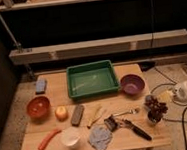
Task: Place grapes in metal cup
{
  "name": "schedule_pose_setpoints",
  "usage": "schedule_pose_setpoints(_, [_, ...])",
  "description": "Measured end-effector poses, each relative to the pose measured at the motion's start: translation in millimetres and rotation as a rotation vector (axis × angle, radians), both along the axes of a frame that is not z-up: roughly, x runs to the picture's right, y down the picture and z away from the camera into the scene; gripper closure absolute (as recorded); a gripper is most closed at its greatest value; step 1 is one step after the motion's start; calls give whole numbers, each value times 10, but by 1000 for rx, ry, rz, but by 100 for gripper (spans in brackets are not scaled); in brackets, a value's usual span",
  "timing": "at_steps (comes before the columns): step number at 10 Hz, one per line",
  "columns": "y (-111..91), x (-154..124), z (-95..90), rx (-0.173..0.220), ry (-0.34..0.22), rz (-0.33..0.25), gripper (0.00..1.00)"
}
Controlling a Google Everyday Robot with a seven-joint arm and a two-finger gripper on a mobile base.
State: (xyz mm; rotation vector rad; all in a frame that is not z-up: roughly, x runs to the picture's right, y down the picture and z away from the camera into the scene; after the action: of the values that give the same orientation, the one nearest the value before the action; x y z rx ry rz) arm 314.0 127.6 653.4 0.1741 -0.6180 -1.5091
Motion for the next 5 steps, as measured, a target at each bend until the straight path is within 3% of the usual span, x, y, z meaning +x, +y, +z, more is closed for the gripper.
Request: schedule_pose_setpoints(5, [108,-23,68,-36,-22,-13,100])
